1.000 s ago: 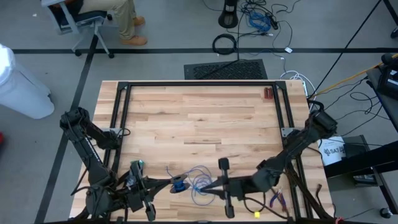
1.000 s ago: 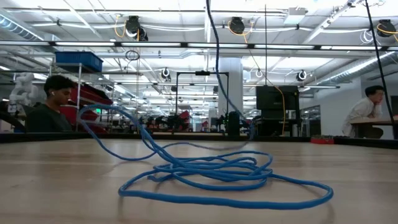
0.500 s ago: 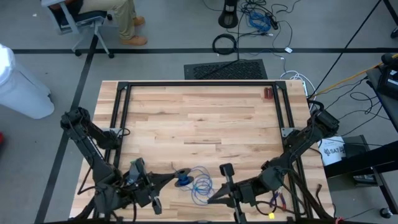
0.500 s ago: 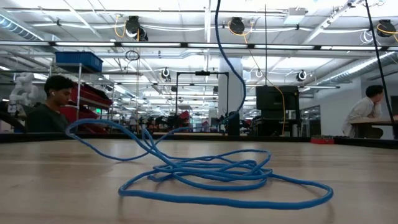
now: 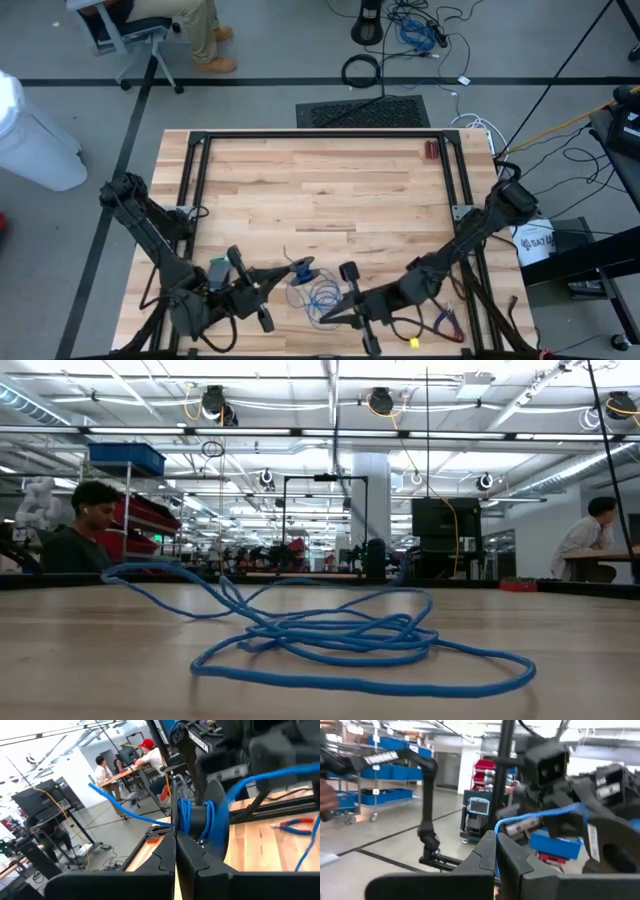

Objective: Coil cords
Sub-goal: Uncoil the blue wire from the spool

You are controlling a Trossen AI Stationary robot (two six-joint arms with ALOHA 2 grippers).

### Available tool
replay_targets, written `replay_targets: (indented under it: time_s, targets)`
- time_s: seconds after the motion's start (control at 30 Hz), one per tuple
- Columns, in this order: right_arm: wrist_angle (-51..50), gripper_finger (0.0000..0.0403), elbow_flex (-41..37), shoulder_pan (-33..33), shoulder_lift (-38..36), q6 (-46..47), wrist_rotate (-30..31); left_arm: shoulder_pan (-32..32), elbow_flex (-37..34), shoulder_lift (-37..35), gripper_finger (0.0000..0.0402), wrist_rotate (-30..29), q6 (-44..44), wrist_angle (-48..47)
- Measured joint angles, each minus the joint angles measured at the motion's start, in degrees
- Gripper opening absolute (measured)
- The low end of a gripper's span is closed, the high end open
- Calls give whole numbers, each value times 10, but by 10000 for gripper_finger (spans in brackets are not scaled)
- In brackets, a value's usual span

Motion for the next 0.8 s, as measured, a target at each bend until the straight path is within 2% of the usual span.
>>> replay_targets:
  time_s: [0.2, 0.6, 0.8]
  targets:
    - [-42, 0, 0, -26, 20, 29, -16, -1, 0, 1, 2, 1, 0, 4]
    - [-149, 0, 0, -56, 30, 73, -8, -5, 0, 1, 2, 1, 0, 5]
    - [-199, 0, 0, -65, 29, 79, -7, -8, 0, 1, 2, 25, 1, 22]
